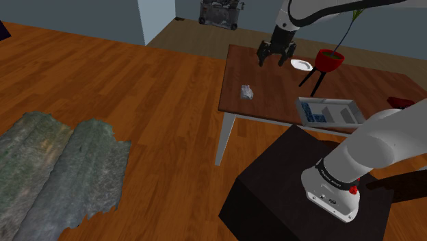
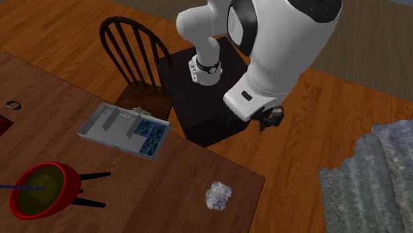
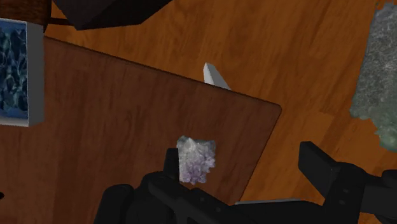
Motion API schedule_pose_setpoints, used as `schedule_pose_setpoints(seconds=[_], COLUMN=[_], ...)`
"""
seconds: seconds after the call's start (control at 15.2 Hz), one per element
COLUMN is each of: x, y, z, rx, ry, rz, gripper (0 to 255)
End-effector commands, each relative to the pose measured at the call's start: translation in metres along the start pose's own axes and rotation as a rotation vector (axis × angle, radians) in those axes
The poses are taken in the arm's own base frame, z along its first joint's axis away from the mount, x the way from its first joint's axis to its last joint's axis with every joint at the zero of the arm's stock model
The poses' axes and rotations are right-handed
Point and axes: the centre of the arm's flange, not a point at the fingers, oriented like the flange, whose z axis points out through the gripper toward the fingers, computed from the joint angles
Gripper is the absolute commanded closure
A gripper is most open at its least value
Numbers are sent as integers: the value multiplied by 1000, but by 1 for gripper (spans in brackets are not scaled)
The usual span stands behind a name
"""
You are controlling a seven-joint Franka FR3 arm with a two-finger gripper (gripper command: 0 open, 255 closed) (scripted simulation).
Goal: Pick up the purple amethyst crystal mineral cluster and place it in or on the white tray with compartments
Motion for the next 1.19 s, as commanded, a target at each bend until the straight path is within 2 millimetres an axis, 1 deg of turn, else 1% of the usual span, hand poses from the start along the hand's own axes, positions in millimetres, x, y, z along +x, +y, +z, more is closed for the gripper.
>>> schedule_pose_setpoints(seconds=[0.0, 0.53, 1.12], x=[16, 73, 126], y=[4, 25, 63], z=[26, 116, 221], rx=[0, 0, -1], ry=[-10, -53, -101], rz=[57, 274, 519], gripper=[0, 0, 0])
